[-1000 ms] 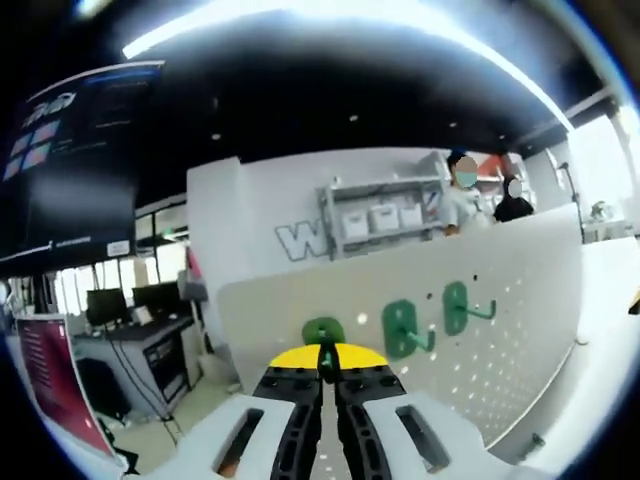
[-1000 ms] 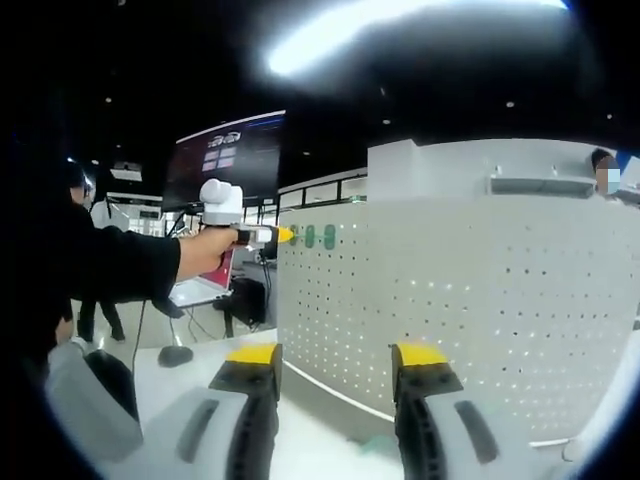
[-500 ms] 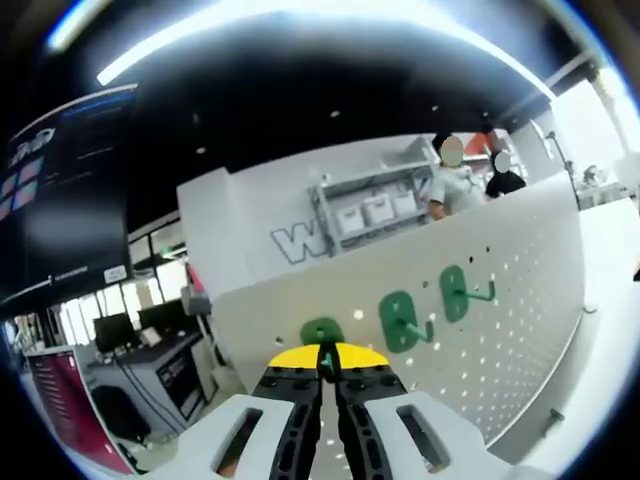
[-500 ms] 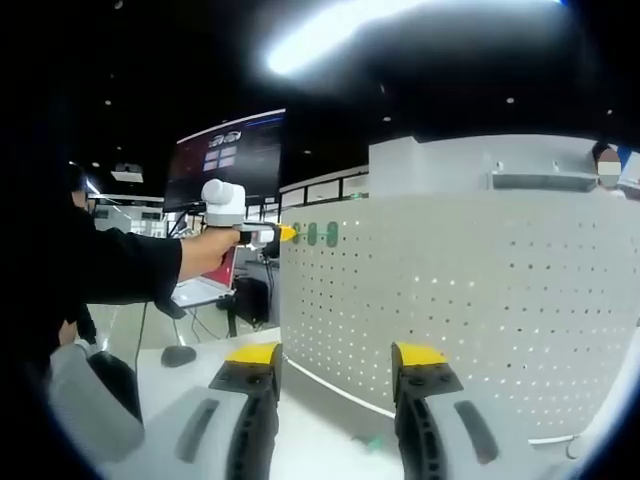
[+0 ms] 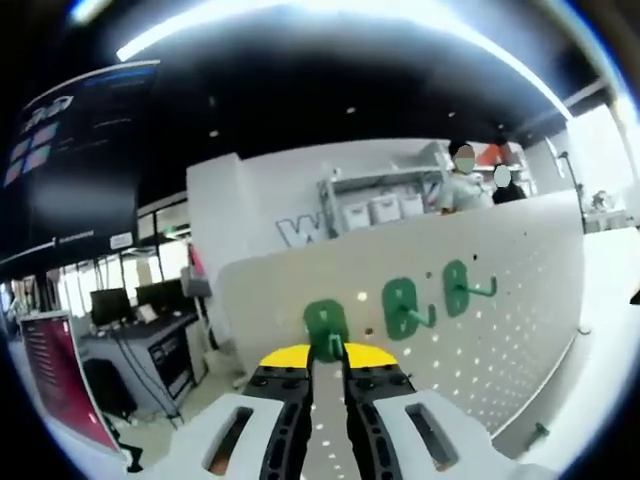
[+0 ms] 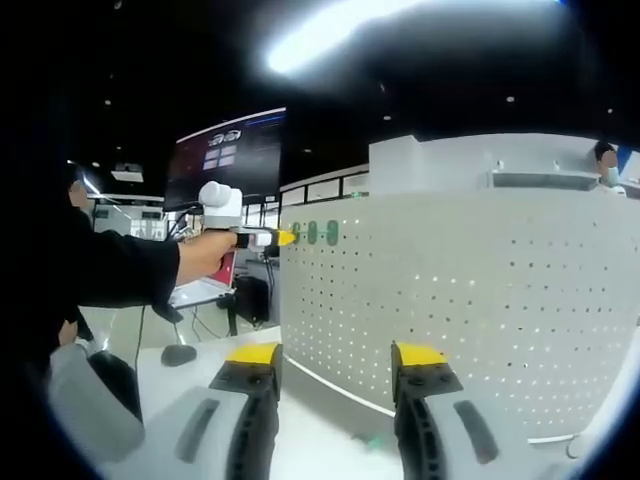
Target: Insert the hook assembly into the mounting plate slot until the hook locks in place.
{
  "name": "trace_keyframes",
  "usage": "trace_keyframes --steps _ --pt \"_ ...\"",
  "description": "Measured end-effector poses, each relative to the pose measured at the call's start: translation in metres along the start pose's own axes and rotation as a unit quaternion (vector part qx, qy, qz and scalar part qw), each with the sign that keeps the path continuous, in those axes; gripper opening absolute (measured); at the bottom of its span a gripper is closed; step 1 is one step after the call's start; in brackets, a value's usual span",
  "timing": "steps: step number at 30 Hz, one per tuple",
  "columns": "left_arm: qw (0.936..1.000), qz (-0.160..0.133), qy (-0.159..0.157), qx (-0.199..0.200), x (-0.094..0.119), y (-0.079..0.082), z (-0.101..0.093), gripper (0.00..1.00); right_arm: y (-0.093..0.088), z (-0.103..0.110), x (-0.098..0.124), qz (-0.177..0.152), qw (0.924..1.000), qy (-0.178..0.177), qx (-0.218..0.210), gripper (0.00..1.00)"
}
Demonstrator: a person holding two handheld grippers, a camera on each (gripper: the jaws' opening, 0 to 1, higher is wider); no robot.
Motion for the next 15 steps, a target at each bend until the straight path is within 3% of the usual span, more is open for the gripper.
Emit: trace_keyframes --steps 15 --pt "0.9991 -0.008 -0.005 0.042 0.032 -0.008 -0.019 0.16 0.003 0.003 0.001 -0.005 1.0000 0.003 0.003 0.42"
Point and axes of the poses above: the point that each gripper's makers call its tool centre point, and the gripper's own axes: x roughly backward along the fingers, z roughly to its left, y roughly out of its top, the point moved 4 cm from there along x, roughly backward along the fingers, and after that the axes turned 8 degrees about -x, right-handed, at the moved point
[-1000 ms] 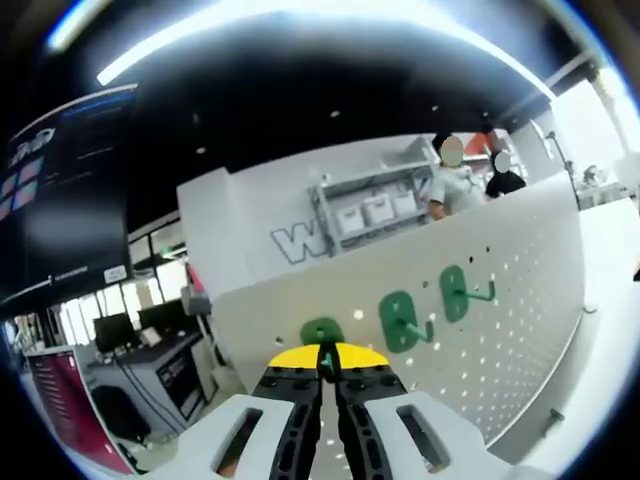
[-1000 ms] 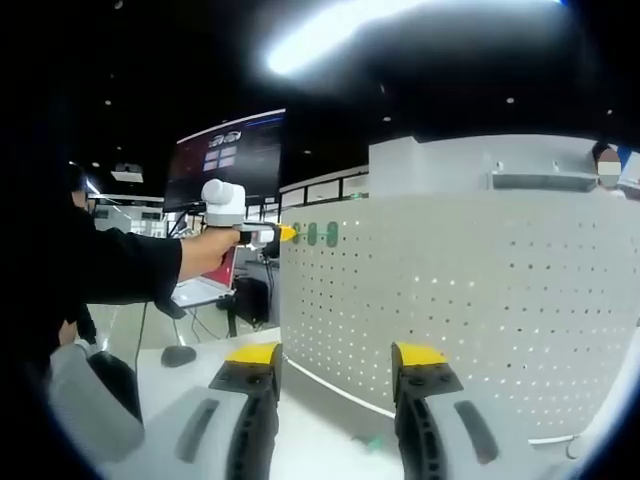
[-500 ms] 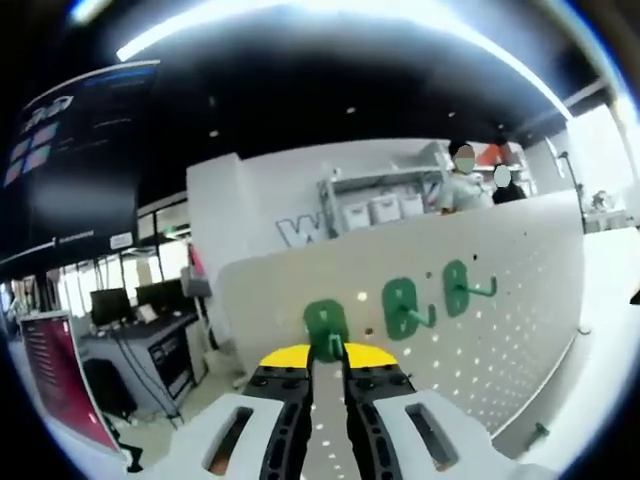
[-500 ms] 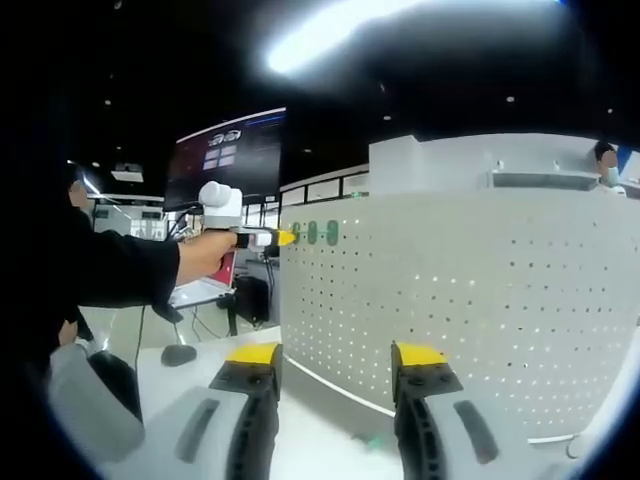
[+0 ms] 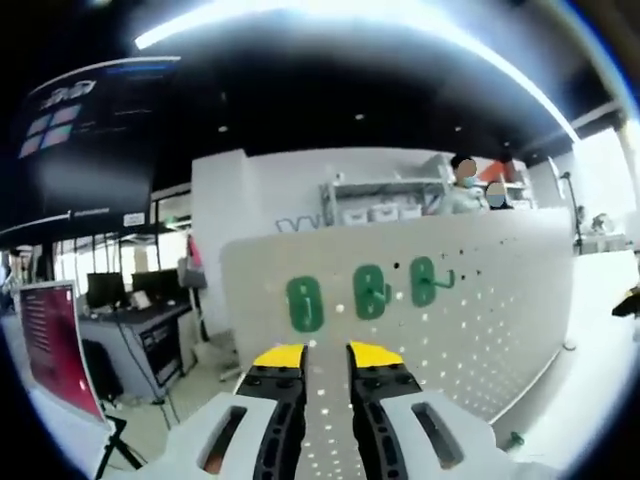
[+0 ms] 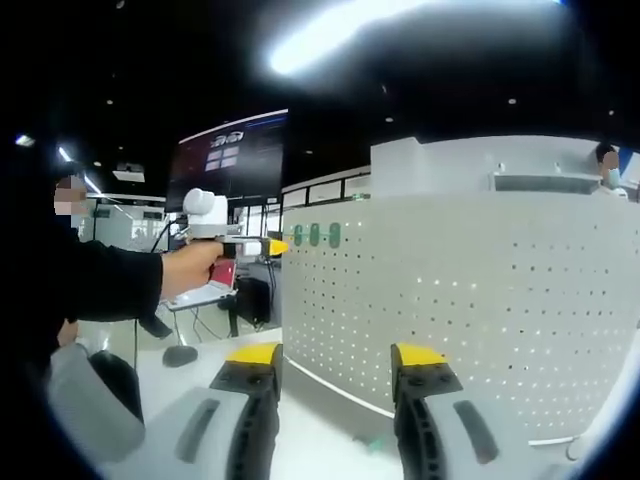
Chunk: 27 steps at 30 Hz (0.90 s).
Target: Insert the hook assembly into the mounting plate slot until the hook locks in place.
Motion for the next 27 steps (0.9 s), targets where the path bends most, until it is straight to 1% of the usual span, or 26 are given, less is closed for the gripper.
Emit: trace_keyframes --steps 7,13,17,27 --pt "0.9999 -0.012 -0.006 0.009 0.017 0.006 -0.014 0.16 0.001 0.001 0.001 -0.002 1.0000 0.001 0.003 0.42" --pt "0.9997 -0.014 -0.016 0.007 0.033 0.009 -0.029 0.15 0.002 0.002 0.002 -0.003 1.0000 0.001 0.005 0.41" --pt "0.9996 -0.018 -0.019 0.010 0.044 0.012 -0.035 0.15 0.002 0.003 0.002 -0.002 1.0000 0.002 0.009 0.41" --pt "0.9991 -0.027 -0.024 0.024 0.074 0.016 -0.048 0.15 -0.006 0.009 -0.002 0.012 0.9997 0.009 0.020 0.41"
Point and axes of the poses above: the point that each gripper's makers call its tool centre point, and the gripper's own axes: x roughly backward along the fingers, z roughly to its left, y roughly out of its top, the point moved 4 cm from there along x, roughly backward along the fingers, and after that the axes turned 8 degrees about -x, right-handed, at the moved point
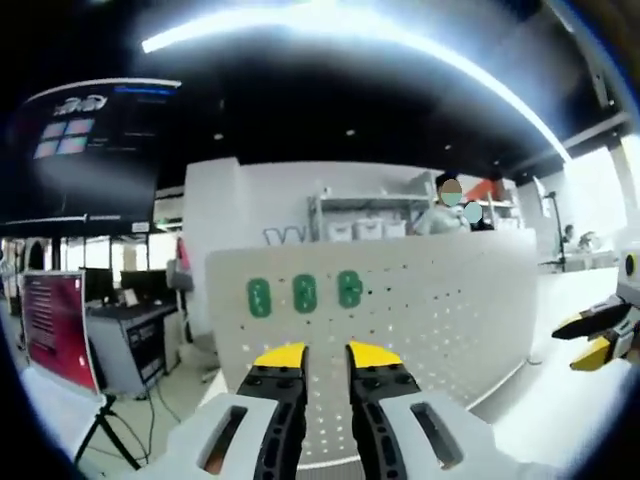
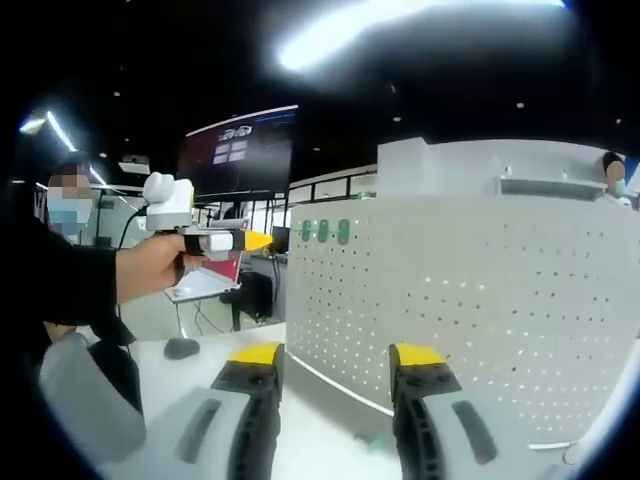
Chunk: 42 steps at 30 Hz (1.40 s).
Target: Insert the hook assembly into the mounting plate slot until the hook locks in place.
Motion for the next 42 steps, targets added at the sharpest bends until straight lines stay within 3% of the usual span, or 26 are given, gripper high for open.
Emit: trace_keyframes --steps 10,24,31,37,42 --pt "0.9997 -0.009 -0.013 0.018 0.031 0.003 -0.021 0.16 -0.007 0.003 -0.002 0.013 0.9999 0.005 0.008 0.40" --pt "0.9984 0.006 -0.041 0.038 0.056 -0.021 -0.045 0.15 -0.031 0.005 -0.008 0.051 0.9985 0.006 0.019 0.38" --pt "0.9981 0.013 -0.045 0.040 0.056 -0.029 -0.047 0.14 -0.046 0.008 -0.013 0.073 0.9971 0.014 0.017 0.38" --pt "0.9981 0.001 -0.046 0.042 0.052 -0.027 -0.044 0.14 -0.055 0.006 -0.015 0.089 0.9959 0.012 0.015 0.38" --pt "0.9967 -0.003 -0.065 0.048 0.046 -0.027 -0.053 0.14 -0.061 0.000 -0.016 0.099 0.9950 0.002 0.014 0.38"
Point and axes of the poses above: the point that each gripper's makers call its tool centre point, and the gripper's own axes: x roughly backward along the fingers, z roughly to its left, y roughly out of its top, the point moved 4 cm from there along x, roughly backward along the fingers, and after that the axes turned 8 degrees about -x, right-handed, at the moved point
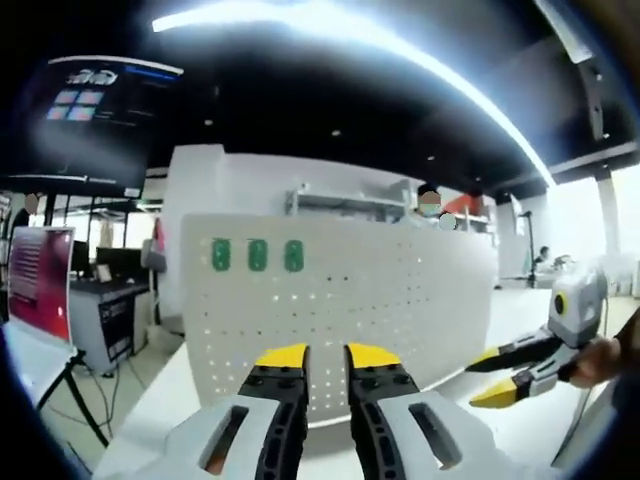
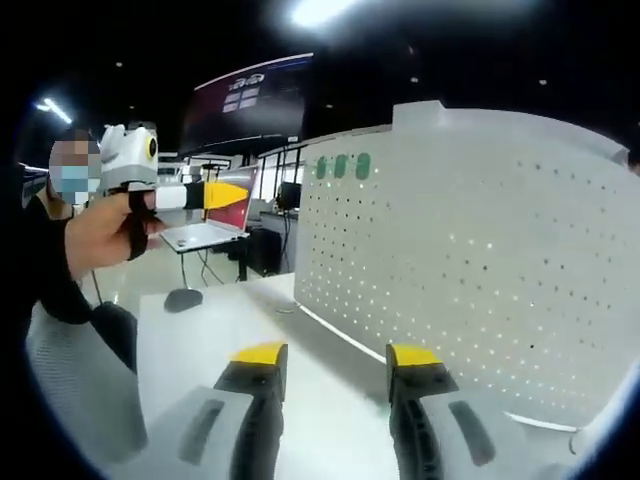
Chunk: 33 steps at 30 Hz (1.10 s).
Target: Insert the hook assembly into the mounting plate slot until the hook locks in place.
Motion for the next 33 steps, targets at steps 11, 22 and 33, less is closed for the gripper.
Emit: trace_keyframes --steps 11,22,33 --pt "0.9982 -0.003 -0.056 -0.023 -0.008 -0.001 -0.025 0.15 -0.016 -0.015 -0.002 0.027 0.9992 -0.028 -0.005 0.38" --pt "0.9960 0.007 -0.089 0.009 -0.008 -0.014 -0.032 0.15 -0.048 -0.026 -0.015 0.078 0.9961 -0.038 -0.013 0.37" --pt "0.9915 0.020 -0.125 0.027 -0.010 -0.021 -0.042 0.15 -0.078 -0.039 -0.054 0.118 0.9922 -0.040 -0.006 0.32"
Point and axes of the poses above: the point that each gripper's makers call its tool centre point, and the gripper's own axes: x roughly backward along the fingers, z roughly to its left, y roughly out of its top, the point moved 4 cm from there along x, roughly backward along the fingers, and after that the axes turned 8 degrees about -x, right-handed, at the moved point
